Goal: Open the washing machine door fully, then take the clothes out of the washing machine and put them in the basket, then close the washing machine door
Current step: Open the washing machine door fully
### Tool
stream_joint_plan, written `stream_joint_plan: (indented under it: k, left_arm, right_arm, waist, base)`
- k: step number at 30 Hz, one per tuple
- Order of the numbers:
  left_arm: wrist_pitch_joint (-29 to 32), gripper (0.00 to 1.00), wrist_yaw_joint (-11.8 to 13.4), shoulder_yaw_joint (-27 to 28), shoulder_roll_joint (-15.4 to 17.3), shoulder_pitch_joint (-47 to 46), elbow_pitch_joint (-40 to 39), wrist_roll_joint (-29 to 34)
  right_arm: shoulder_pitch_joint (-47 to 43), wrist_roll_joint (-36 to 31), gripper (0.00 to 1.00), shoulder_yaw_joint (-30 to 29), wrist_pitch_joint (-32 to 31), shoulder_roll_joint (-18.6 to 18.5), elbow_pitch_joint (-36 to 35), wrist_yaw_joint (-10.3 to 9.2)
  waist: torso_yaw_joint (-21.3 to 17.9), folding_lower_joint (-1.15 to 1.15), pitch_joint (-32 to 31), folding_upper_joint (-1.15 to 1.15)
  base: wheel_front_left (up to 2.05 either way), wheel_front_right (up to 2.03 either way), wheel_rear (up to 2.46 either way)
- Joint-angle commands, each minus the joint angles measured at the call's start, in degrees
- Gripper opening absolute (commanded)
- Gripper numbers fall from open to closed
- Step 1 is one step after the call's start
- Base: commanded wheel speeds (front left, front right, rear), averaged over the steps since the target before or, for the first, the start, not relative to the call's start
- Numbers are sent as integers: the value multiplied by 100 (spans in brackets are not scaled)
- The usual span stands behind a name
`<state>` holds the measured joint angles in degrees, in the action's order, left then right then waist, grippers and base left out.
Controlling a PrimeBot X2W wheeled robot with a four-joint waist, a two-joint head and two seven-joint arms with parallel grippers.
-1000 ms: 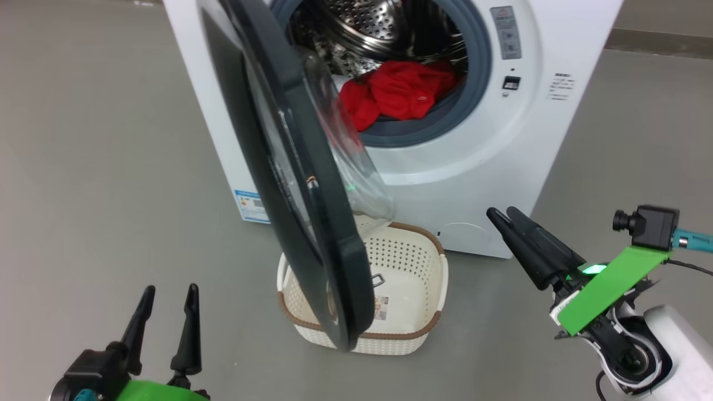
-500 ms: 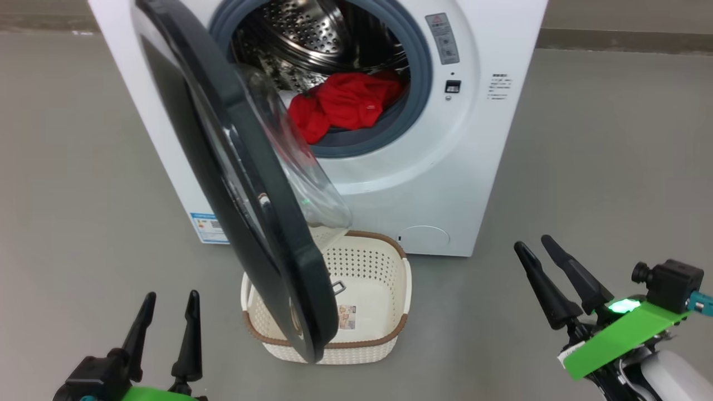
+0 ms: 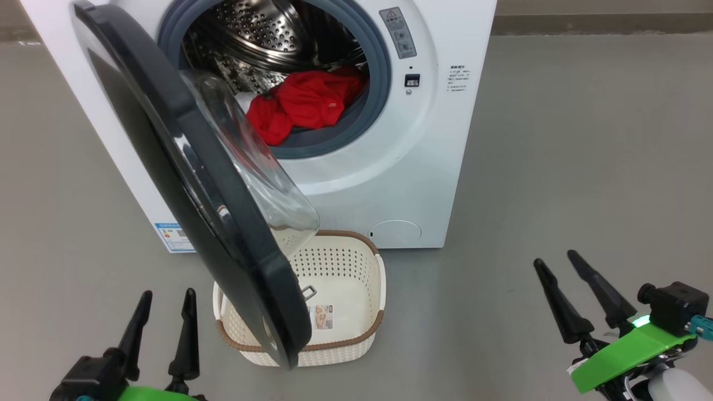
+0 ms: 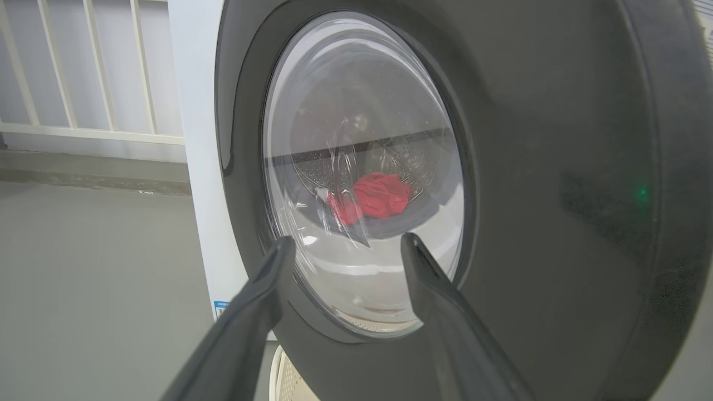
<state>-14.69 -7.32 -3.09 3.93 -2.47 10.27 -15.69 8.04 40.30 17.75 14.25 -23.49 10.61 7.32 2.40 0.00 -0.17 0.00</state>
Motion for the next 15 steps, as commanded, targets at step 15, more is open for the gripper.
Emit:
stream_joint_plan:
  k: [15]
  left_arm:
    - [-31,100,-17,198,67,-103,-156,53]
  right_arm:
    - [-353,-955,100,-678,74,433,-61,17]
  waist:
    - [4,0,20,0]
  base:
    - [0,0,0]
